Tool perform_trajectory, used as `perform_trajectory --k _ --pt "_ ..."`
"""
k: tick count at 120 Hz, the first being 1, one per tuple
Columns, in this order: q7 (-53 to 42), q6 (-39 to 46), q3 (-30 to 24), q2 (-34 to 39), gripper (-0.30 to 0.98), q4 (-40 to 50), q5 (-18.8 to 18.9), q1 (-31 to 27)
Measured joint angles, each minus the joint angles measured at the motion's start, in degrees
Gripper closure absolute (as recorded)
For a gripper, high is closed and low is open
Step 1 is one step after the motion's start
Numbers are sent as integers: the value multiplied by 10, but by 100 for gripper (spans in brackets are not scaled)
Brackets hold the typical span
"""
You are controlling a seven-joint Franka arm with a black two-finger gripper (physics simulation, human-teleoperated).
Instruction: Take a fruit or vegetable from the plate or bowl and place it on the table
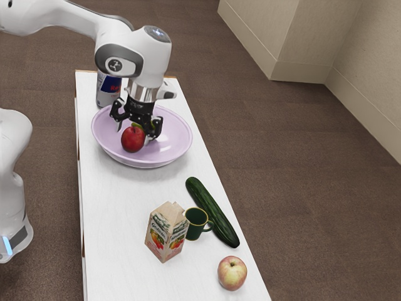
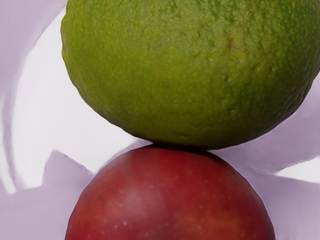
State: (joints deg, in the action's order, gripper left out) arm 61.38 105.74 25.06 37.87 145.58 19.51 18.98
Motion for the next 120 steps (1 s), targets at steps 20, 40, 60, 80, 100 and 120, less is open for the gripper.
perform_trajectory --k 20,40,60,80,100,120 --pt "0 1 0 0 1 2 0 0" --pt "-2 3 0 -1 23 3 0 0" --pt "-4 6 0 -1 36 4 2 0" --pt "-3 5 0 -1 40 5 3 0" --pt "-3 3 -2 0 40 4 -1 0" --pt "-2 2 -14 1 40 2 -10 0"
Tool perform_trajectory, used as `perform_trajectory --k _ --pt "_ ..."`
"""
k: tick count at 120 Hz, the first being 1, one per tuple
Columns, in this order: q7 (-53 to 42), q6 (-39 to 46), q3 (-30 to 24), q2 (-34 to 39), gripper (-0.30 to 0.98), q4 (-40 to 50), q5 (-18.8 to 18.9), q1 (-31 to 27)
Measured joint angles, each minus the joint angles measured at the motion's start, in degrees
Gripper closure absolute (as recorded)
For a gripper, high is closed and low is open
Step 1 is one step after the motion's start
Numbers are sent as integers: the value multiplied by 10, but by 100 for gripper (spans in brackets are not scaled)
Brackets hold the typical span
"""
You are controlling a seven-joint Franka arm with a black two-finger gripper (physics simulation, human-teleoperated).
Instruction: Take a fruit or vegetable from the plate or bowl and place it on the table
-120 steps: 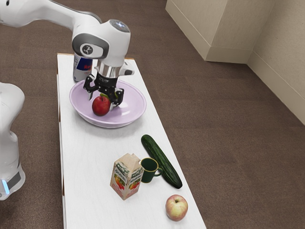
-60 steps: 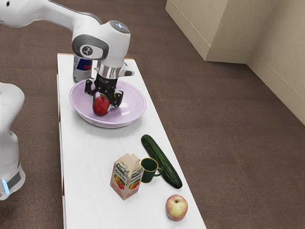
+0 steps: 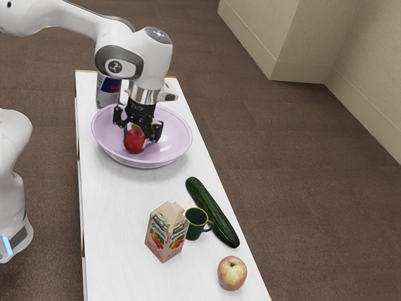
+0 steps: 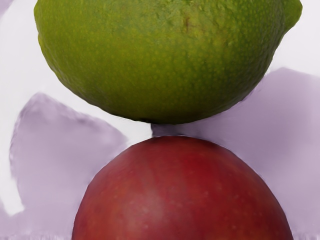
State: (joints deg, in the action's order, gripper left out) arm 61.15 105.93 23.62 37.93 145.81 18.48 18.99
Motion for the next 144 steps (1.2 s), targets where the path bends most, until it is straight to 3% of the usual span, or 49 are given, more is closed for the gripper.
perform_trajectory --k 30,43,86,123,133,144 --pt "-1 -24 -34 1 55 -57 -19 -1" --pt "-1 -47 -72 1 46 -93 -41 -3" --pt "4 -85 -239 -6 44 -115 -117 -23" --pt "11 -84 -286 -16 44 -115 -154 -28" --pt "13 -74 -287 -21 24 -113 -170 -29" --pt "16 -63 -287 -22 14 -111 -182 -30"
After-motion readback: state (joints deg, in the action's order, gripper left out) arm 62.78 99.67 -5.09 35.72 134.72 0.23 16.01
